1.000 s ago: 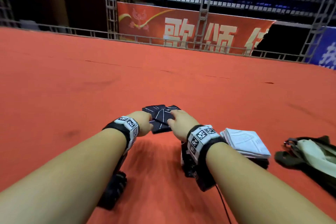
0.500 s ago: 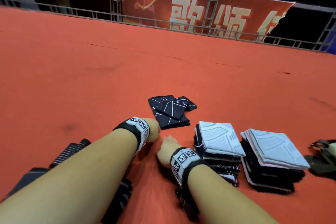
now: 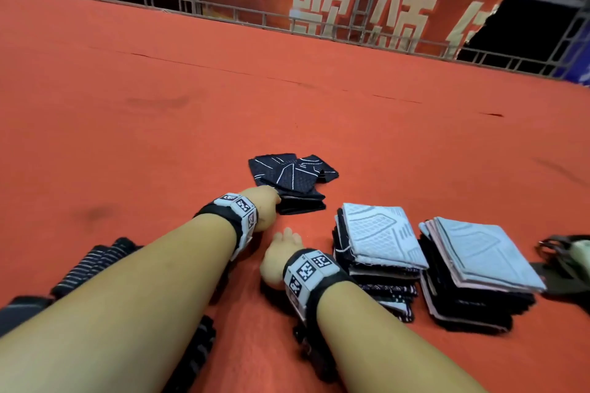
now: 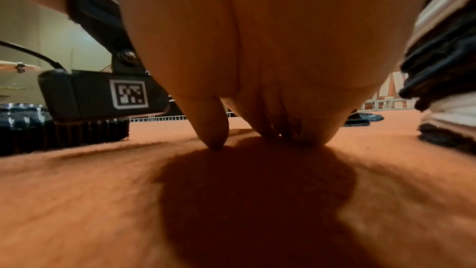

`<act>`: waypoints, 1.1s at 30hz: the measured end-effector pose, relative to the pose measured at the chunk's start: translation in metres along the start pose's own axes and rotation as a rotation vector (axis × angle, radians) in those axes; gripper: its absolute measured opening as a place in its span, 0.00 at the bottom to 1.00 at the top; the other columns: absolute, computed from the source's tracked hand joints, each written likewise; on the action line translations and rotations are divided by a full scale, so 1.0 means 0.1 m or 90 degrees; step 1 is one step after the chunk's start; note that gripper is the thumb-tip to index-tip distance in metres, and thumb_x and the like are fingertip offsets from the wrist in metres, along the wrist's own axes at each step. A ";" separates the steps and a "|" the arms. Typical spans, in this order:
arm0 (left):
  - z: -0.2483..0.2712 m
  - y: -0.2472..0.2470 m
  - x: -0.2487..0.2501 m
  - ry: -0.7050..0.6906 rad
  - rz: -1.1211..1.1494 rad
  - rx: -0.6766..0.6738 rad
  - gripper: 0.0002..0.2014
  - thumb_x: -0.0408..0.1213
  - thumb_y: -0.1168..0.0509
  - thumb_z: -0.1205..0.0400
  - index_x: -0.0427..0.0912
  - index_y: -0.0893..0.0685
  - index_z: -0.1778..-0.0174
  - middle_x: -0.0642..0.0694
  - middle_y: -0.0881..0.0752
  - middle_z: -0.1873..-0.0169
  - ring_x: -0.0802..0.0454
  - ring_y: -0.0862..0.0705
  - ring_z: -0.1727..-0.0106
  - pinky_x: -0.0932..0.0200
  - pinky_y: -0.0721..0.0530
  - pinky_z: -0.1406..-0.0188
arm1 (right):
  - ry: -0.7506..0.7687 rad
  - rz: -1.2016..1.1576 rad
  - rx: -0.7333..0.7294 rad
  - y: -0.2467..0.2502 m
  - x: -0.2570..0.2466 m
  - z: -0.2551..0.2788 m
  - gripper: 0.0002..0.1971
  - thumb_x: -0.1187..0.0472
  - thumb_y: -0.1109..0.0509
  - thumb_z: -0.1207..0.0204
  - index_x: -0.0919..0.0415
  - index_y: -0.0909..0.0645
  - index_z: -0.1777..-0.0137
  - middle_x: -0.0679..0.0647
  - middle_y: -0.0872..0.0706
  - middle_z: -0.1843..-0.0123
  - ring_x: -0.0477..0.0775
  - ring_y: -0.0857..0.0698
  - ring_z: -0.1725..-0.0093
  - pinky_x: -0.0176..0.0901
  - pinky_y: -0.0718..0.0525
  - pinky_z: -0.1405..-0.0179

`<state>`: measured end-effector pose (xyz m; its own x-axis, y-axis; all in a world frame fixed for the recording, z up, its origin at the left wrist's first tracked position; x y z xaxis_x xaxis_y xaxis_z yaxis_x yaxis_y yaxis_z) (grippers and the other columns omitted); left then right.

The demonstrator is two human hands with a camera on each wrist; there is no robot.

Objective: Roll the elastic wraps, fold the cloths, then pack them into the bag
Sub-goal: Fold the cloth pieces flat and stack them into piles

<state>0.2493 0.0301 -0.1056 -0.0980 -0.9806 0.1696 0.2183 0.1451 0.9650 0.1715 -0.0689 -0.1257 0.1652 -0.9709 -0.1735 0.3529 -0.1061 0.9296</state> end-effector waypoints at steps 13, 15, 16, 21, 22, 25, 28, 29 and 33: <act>1.17 1.09 -0.22 -0.013 0.292 0.320 0.12 0.27 0.35 0.24 0.51 0.20 0.56 0.46 0.12 0.55 0.45 0.16 0.58 0.57 0.26 0.65 | -0.031 -0.390 0.098 0.16 0.27 0.36 0.35 0.50 0.29 0.22 0.57 0.36 0.17 0.59 0.19 0.26 0.60 0.20 0.28 0.42 0.26 0.33; 1.35 1.18 -0.20 -0.039 0.332 0.325 0.11 0.26 0.33 0.24 0.49 0.21 0.57 0.46 0.13 0.57 0.48 0.19 0.63 0.59 0.24 0.67 | -0.022 -0.481 0.161 0.24 0.29 0.42 0.29 0.49 0.27 0.23 0.55 0.29 0.24 0.54 0.16 0.31 0.59 0.18 0.31 0.42 0.26 0.37; 1.43 1.22 -0.18 -0.054 0.353 0.322 0.11 0.26 0.32 0.24 0.48 0.21 0.58 0.46 0.13 0.58 0.49 0.20 0.64 0.59 0.24 0.66 | -0.010 -0.536 0.184 0.29 0.28 0.47 0.23 0.50 0.25 0.23 0.53 0.26 0.31 0.51 0.14 0.36 0.56 0.16 0.35 0.42 0.25 0.39; 1.82 1.33 -0.07 -0.129 0.505 0.265 0.14 0.20 0.33 0.23 0.46 0.20 0.58 0.42 0.17 0.59 0.46 0.17 0.61 0.41 0.12 0.55 | 0.077 -0.748 0.226 0.49 0.23 0.77 0.14 0.52 0.21 0.31 0.55 0.14 0.48 0.50 0.07 0.50 0.54 0.09 0.45 0.57 0.16 0.33; 1.90 1.34 -0.04 -0.133 0.544 0.256 0.14 0.19 0.34 0.22 0.45 0.21 0.57 0.41 0.18 0.58 0.45 0.16 0.59 0.39 0.10 0.53 | 0.089 -0.767 0.217 0.50 0.24 0.81 0.17 0.50 0.21 0.36 0.55 0.12 0.49 0.52 0.06 0.50 0.56 0.08 0.46 0.62 0.14 0.35; 2.10 1.33 0.03 -0.125 0.597 0.245 0.14 0.18 0.36 0.19 0.44 0.22 0.55 0.39 0.19 0.56 0.43 0.15 0.56 0.36 0.09 0.54 | 0.116 -0.834 0.166 0.55 0.29 1.06 0.13 0.57 0.22 0.33 0.56 0.12 0.48 0.62 0.07 0.50 0.66 0.08 0.49 0.74 0.13 0.44; 2.26 1.27 0.10 -0.105 0.589 0.237 0.13 0.19 0.35 0.19 0.44 0.21 0.53 0.38 0.18 0.56 0.42 0.14 0.58 0.41 0.08 0.62 | 0.133 -0.819 0.164 0.54 0.39 1.29 0.12 0.62 0.23 0.30 0.60 0.13 0.47 0.63 0.07 0.50 0.66 0.07 0.52 0.72 0.11 0.48; 2.30 1.24 0.13 -0.101 0.583 0.230 0.13 0.19 0.34 0.19 0.44 0.21 0.53 0.38 0.18 0.57 0.43 0.15 0.60 0.44 0.09 0.66 | 0.141 -0.808 0.167 0.53 0.45 1.33 0.15 0.60 0.22 0.34 0.59 0.13 0.47 0.62 0.07 0.50 0.66 0.07 0.51 0.72 0.11 0.45; 2.41 1.16 0.28 -0.100 0.576 0.205 0.12 0.19 0.33 0.19 0.43 0.21 0.51 0.39 0.19 0.60 0.45 0.18 0.65 0.54 0.15 0.78 | 0.149 -0.803 0.096 0.57 0.67 1.60 0.20 0.61 0.19 0.37 0.62 0.13 0.44 0.65 0.08 0.46 0.70 0.09 0.46 0.73 0.14 0.39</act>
<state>0.0381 0.0511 0.0589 -0.1565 -0.4549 0.8767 0.0010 0.8875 0.4607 0.0552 -0.1741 -0.0328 -0.0424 -0.1236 -0.9914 0.2775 -0.9547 0.1071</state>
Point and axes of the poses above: each hand's wrist, its own z-axis away from the middle knuckle, its own y-axis out of the back of the hand, x = y × z, the point moved 1 cm from there along -z, towards the middle knuckle
